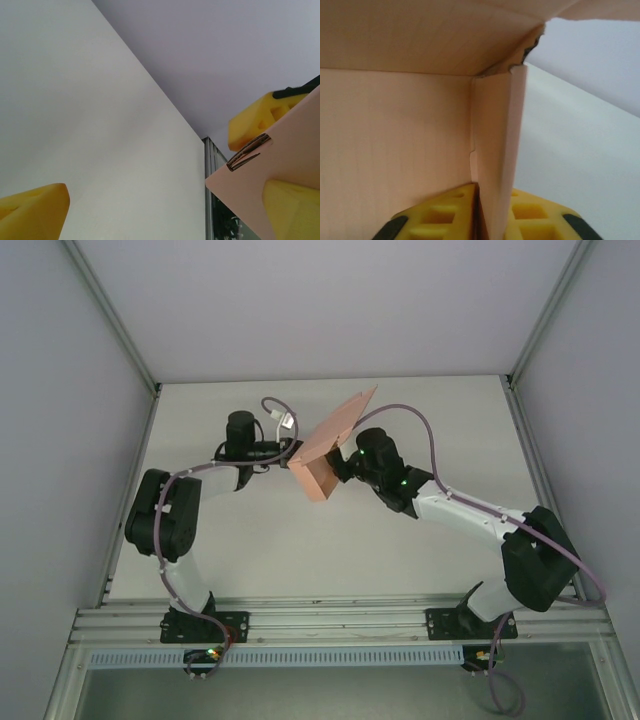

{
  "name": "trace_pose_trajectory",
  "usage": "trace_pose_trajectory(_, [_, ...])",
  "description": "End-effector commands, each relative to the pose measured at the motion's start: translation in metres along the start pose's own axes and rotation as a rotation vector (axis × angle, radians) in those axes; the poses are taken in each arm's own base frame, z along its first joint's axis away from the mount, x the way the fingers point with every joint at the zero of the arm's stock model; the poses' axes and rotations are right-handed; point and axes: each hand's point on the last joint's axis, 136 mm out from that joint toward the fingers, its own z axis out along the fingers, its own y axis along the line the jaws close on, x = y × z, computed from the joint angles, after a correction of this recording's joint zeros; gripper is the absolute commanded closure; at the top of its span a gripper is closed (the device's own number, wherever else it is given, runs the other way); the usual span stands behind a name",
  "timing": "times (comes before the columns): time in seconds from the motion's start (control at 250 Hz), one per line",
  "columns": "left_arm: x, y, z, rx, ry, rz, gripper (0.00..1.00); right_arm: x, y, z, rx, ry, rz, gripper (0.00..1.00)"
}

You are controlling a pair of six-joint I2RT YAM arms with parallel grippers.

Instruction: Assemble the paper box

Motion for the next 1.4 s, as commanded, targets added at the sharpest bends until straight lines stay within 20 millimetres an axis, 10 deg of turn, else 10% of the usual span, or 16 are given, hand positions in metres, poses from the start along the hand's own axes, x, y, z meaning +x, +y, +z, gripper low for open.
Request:
trace_pose_trajectory(0.0, [0.009,-0.044,0.025,0.081,0.100,0.147,0.00,0.004,0.043,0.004,-0.194,0.041,0.002,0.81])
trace_pose_trajectory(0.16, [0.026,-0.043,0.036,0.010,0.172,0.177,0.00,-0.009,0.038,0.008,-0.173,0.023,0.035,1.00])
trace_pose_trajectory(0.431, [0.028,-0.051,0.037,-0.001,0.180,0.198,0.00,0.005,-0.044,0.008,0.320,0.068,0.173,1.00])
trace_pose_trajectory(0.603, [0.034,-0.039,0.031,-0.097,0.181,0.197,0.00,0.012,-0.053,-0.003,0.370,0.038,0.179,1.00])
trace_pose_trajectory(0.767, [0.028,0.012,-0.008,-0.359,0.099,0.059,0.00,0.014,-0.063,-0.023,0.393,0.014,0.181,1.00])
trace_pose_trajectory(0.942, [0.038,0.081,-0.090,-0.793,0.012,-0.124,0.00,0.063,-0.082,-0.037,0.490,0.230,0.200,1.00])
trace_pose_trajectory(1.166, [0.048,0.104,-0.140,-1.043,0.009,-0.182,0.00,0.151,-0.030,-0.011,0.247,0.529,0.220,1.00])
trace_pose_trajectory(1.394, [0.037,0.111,-0.126,-0.952,0.019,-0.186,0.00,0.191,0.006,0.022,0.024,0.684,0.075,1.00])
